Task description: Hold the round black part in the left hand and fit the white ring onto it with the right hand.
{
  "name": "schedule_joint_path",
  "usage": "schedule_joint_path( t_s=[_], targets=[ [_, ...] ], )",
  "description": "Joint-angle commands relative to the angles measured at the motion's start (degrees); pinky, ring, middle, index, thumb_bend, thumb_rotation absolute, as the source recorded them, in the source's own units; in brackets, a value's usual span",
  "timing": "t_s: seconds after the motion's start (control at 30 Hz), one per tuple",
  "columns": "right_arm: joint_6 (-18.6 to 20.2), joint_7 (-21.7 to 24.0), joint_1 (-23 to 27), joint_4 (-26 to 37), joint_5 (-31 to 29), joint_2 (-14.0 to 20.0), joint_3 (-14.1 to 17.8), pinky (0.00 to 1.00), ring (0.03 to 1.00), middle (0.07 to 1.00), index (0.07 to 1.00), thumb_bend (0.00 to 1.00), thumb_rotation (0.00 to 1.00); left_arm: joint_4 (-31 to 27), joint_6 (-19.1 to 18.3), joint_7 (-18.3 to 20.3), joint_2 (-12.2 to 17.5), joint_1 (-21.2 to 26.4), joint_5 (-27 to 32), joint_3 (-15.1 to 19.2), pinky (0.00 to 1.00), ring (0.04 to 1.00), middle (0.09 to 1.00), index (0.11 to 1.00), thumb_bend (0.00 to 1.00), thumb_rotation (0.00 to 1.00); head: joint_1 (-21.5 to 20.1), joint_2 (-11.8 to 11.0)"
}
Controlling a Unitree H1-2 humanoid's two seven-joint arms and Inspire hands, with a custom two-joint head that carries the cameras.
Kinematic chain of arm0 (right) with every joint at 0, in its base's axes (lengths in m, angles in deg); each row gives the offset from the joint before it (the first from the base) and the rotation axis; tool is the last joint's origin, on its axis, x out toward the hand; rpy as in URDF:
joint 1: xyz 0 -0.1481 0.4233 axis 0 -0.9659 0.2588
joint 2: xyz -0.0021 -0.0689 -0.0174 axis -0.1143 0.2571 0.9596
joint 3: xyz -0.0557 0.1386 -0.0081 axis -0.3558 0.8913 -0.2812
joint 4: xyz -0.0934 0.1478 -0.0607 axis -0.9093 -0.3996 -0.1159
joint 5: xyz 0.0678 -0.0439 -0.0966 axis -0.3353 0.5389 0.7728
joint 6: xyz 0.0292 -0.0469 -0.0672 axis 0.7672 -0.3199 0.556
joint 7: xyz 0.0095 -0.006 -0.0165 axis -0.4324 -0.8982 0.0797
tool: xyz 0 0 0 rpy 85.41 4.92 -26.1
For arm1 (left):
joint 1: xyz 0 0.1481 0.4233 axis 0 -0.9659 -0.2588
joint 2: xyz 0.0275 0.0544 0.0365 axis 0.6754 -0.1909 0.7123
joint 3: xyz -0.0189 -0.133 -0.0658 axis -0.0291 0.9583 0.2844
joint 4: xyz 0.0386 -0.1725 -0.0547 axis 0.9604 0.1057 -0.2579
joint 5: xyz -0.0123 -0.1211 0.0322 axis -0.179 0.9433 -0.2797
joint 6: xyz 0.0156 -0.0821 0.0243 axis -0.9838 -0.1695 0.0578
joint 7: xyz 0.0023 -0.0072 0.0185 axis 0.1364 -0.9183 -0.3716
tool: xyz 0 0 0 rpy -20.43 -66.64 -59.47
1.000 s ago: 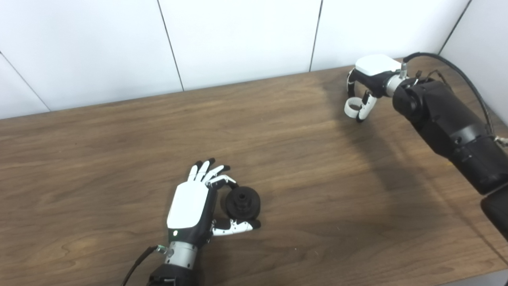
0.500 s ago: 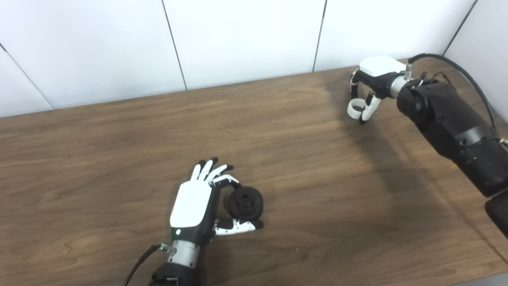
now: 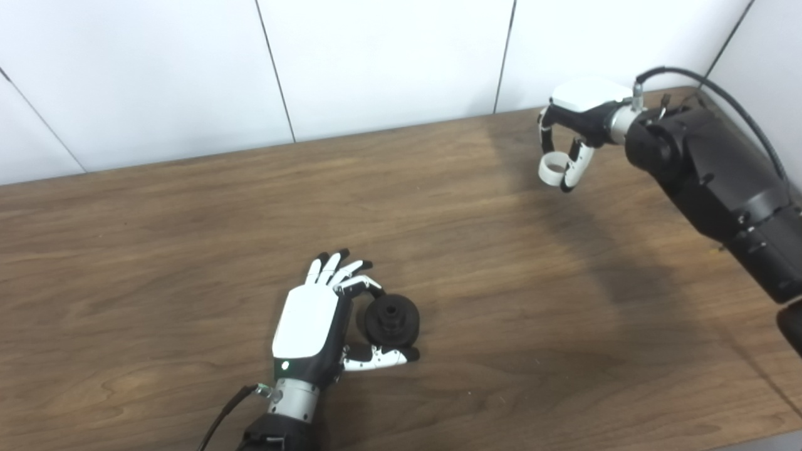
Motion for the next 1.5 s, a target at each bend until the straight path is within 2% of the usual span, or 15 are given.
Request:
schedule_joint_path(
  t_s=[0.0, 0.3, 0.4, 0.53, 0.63, 0.8, 0.93, 1.27, 1.47],
  targets=[
    [0.60, 1.87, 3.27, 3.89, -0.16, 1.39, 1.31, 1.00, 0.974, 0.880, 0.487, 0.52, 0.14, 4.53, -0.52, -0.38, -0.25, -2.12, -0.51, -1.16, 1.00, 0.949, 0.834, 0.486, 0.52, 0.06, -0.05, 0.13],
    [-0.78, 8.68, 3.04, 15.42, -0.92, 0.16, 1.20, 1.00, 0.977, 0.865, 0.486, 0.52, 0.14, 5.14, -1.17, 0.04, -0.66, -1.27, -0.74, -1.45, 1.00, 0.954, 0.839, 0.486, 0.52, 0.06, 0.63, 0.79],
    [0.02, 11.04, 2.67, 19.13, -0.23, -1.04, 0.70, 1.00, 0.977, 0.871, 0.486, 0.52, 0.14, 5.51, -0.73, -0.32, -0.75, -0.97, -0.46, -1.55, 1.00, 0.957, 0.843, 0.485, 0.52, 0.06, 1.71, 0.80],
    [-0.81, 11.79, 1.58, 23.16, -1.97, -2.92, 1.27, 1.00, 0.963, 0.869, 0.484, 0.53, 0.14, 5.85, -0.89, -0.52, -1.14, -0.64, -0.66, -1.72, 1.00, 0.950, 0.842, 0.486, 0.52, 0.06, 3.53, 1.20],
    [-0.82, 14.08, 1.38, 26.90, -2.15, -4.40, 0.43, 1.00, 0.973, 0.884, 0.482, 0.52, 0.14, 6.30, -1.14, -0.54, -1.61, -0.25, -0.70, -1.87, 1.00, 0.947, 0.843, 0.486, 0.52, 0.06, 5.26, 1.69],
    [-2.28, 15.41, 0.26, 31.29, -2.33, -6.41, -0.31, 1.00, 0.992, 0.892, 0.485, 0.53, 0.14, 7.30, -1.28, -1.39, -2.19, 0.12, -1.00, -2.18, 1.00, 0.945, 0.843, 0.485, 0.52, 0.06, 5.62, 2.12],
    [-1.06, 17.98, -1.00, 35.39, -1.89, -9.20, -0.92, 1.00, 0.983, 0.900, 0.484, 0.53, 0.14, 7.79, -1.42, -1.96, -2.24, 0.35, -1.44, -2.32, 1.00, 0.939, 0.836, 0.484, 0.52, 0.06, 5.32, 2.38],
    [-0.64, 22.05, -3.86, 40.30, 0.11, -13.92, -1.56, 1.00, 0.990, 0.913, 0.485, 0.52, 0.14, 7.08, -0.97, -1.61, -1.66, 0.01, -0.60, -2.00, 1.00, 0.943, 0.837, 0.485, 0.52, 0.05, 3.75, 2.07],
    [-1.76, 20.96, -6.34, 41.47, -0.39, -15.25, -0.68, 1.00, 0.997, 0.898, 0.486, 0.52, 0.14, 6.68, -0.64, -1.49, -1.21, -0.20, -0.23, -1.98, 1.00, 0.946, 0.838, 0.485, 0.52, 0.06, 3.24, 2.20]
  ],
)
